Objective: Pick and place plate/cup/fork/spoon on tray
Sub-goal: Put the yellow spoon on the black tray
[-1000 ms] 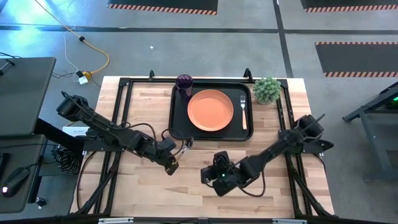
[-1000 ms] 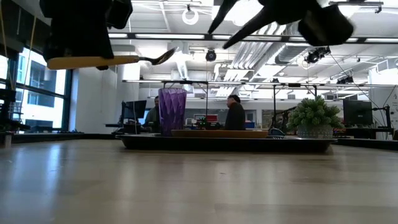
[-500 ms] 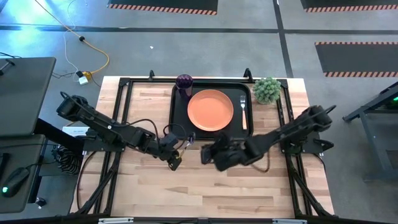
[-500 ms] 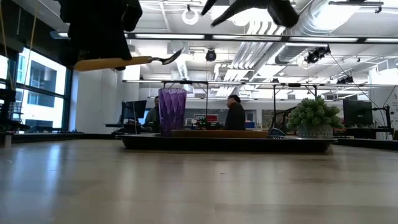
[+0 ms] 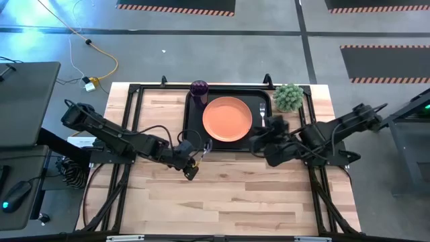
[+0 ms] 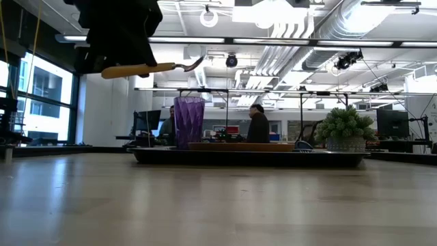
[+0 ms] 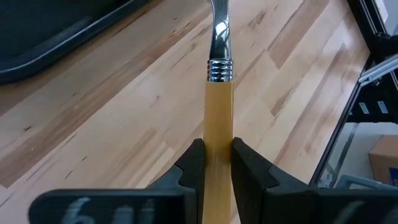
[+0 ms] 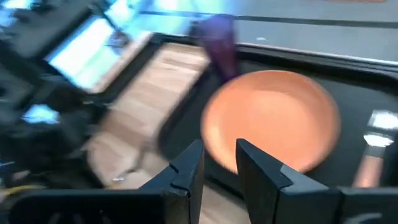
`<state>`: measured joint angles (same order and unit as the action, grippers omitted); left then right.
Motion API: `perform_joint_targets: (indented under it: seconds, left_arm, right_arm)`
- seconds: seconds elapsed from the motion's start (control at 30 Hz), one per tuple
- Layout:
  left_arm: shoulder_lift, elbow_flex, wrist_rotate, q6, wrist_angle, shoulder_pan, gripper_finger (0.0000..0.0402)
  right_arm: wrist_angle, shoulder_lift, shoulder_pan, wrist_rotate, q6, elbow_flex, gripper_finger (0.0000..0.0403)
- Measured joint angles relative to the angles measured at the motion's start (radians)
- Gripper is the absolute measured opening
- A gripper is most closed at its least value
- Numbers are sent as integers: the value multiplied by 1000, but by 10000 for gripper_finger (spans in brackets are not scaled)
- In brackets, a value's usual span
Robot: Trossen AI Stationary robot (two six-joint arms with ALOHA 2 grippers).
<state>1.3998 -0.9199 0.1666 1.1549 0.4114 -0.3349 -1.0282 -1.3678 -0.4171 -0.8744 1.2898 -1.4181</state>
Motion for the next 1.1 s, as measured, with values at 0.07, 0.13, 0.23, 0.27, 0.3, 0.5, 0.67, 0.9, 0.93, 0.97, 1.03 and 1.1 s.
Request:
perform_joint_targets:
  seconds: [0.07,0.13,0.23,0.27,0.3,0.5,0.67,0.9,0.93,0.97,1.03,1.1]
  left_arm:
    - [0,0,-4,0,-1,9,42]
    - [0,0,-7,0,-4,19,42]
    - [0,0,-8,-5,-14,36,42]
    - [0,0,-8,-6,-16,43,42]
    - [0,0,-13,-9,-19,49,42]
    - [0,0,-34,-34,-21,77,42]
    - [0,0,-34,-40,-21,97,42]
    - [0,0,-34,-41,-21,116,42]
    - [0,0,-34,-41,-21,120,42]
    - [0,0,-34,-41,-21,123,42]
    - [0,0,-34,-42,-22,130,42]
    - [0,0,-34,-42,-28,136,42]
  right_arm:
    - [-114,5,-8,-9,81,0,85]
    - [-194,5,-16,-9,151,3,85]
    - [-186,21,-27,-4,196,56,85]
    - [-155,34,-30,7,200,88,85]
    - [-114,51,-31,14,208,125,85]
    - [210,197,-31,24,255,411,85]
    - [492,290,-15,78,239,604,85]
    - [902,287,29,153,165,756,85]
    - [943,281,35,156,137,763,85]
    - [983,271,41,164,107,765,85]
    - [1061,249,58,188,46,764,85]
    - [1119,230,76,217,-4,764,85]
